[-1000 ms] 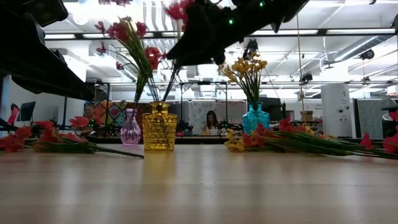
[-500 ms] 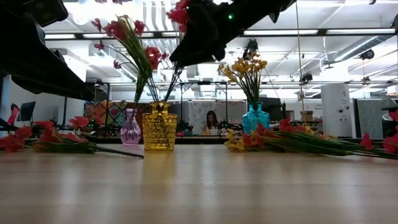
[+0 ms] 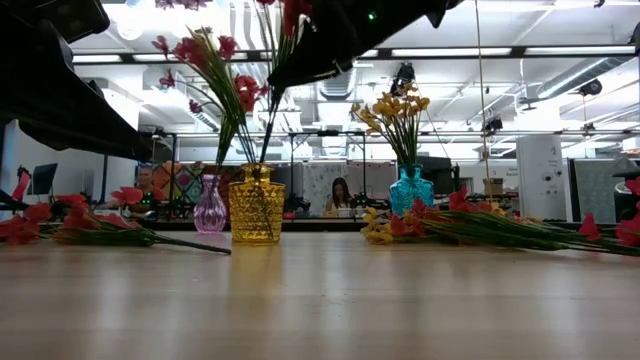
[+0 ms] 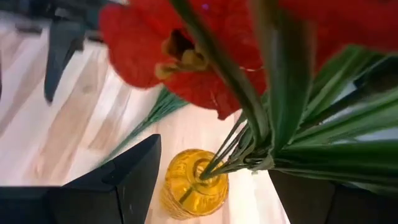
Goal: Sort flowers into vase by color
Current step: Put left red flower into the yellow vase
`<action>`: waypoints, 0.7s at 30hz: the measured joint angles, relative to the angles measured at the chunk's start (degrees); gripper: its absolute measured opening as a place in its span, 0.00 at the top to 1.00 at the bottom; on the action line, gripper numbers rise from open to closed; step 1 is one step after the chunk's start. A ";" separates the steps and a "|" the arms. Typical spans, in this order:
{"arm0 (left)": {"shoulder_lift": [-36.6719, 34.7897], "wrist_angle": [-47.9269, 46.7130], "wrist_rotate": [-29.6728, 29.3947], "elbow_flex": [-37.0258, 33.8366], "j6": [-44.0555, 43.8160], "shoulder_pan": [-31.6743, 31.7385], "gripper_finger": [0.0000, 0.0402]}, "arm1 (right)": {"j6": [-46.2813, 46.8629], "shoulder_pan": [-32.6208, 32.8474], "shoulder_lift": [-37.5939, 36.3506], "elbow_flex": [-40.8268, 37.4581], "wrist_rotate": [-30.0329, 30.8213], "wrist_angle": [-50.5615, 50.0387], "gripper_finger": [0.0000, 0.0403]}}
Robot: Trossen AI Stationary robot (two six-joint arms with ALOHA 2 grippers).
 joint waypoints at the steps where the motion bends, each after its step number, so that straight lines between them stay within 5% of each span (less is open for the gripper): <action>1: 0.00 -0.02 0.00 0.00 0.00 0.00 0.58 | -1.75 0.00 0.02 -0.04 -0.27 -0.14 0.32; 21: 0.00 -0.02 -0.02 0.00 -0.44 -0.02 0.58 | -25.78 -0.02 0.20 0.09 -2.70 -0.14 0.32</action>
